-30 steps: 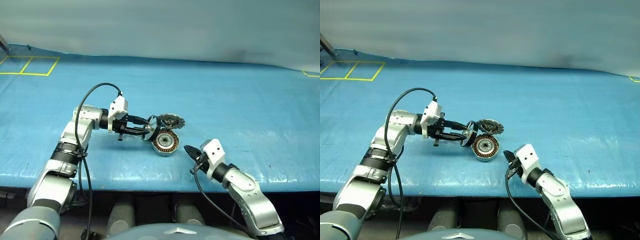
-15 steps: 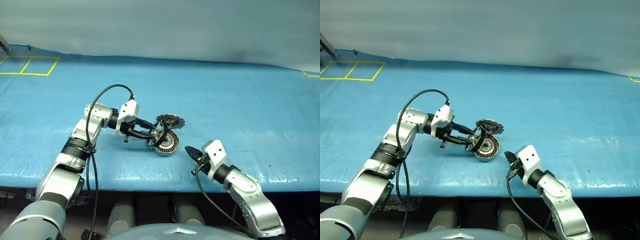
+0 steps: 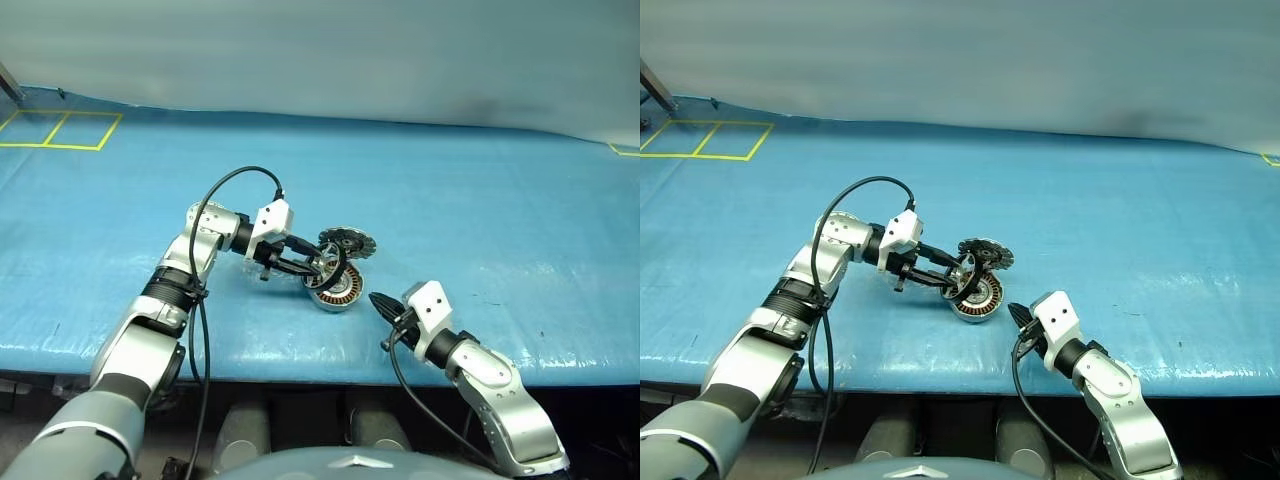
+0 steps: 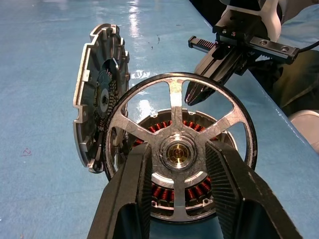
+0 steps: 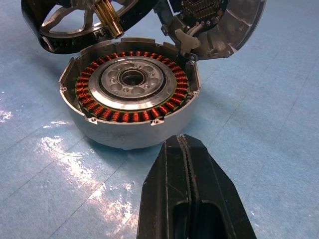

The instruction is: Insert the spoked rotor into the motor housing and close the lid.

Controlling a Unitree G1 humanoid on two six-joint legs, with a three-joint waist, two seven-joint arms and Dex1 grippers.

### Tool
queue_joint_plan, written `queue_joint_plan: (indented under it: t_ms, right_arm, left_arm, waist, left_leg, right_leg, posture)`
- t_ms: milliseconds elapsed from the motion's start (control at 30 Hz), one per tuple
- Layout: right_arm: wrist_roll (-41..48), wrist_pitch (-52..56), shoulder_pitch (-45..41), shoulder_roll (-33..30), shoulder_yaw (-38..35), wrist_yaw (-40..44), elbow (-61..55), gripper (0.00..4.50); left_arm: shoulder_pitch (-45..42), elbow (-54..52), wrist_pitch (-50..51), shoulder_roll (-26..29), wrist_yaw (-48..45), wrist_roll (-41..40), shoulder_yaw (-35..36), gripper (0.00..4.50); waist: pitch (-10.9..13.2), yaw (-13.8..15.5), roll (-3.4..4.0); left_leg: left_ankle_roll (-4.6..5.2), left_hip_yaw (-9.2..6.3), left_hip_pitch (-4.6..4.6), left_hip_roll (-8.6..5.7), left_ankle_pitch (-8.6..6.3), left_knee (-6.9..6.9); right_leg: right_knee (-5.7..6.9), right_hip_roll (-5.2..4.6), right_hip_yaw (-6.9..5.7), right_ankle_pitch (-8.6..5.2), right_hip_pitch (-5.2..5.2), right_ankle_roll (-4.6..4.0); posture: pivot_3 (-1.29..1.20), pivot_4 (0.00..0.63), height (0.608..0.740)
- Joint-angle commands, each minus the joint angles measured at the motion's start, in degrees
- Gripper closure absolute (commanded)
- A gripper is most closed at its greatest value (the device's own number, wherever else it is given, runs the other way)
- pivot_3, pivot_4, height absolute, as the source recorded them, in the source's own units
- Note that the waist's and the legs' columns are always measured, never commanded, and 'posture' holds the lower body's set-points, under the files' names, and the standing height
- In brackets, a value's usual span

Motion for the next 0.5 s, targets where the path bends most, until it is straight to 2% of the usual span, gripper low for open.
queue_joint_plan:
  t_ms: [33,500]
  right_arm:
    - [0.11,-1.12,-0.06,0.25,-0.35,-0.3,-0.74,4.5]
    - [-0.54,-1.09,-0.88,-0.01,-0.11,-0.01,0.1,4.5]
  left_arm:
    - [-1.49,-1.46,-0.2,0.09,-1.38,-1.31,1.11,2.97]
    - [-1.65,-3.02,0.49,1.37,-2.7,-2.09,1.76,2.97]
  waist:
    - [0.0,-0.02,0.0]
    - [0.0,-0.18,0.0]
  left_leg:
    - [0.0,0.0,0.0,0.0,0.0,0.0]
    - [0.0,-0.01,0.01,0.0,0.0,0.0]
  right_leg:
    - [0.0,0.0,0.0,0.0,0.0,0.0]
    - [0.01,0.0,0.0,0.0,0.0,0.0]
  posture:
    - [0.0,0.15,0.74]
    - [0.0,0.15,0.74]
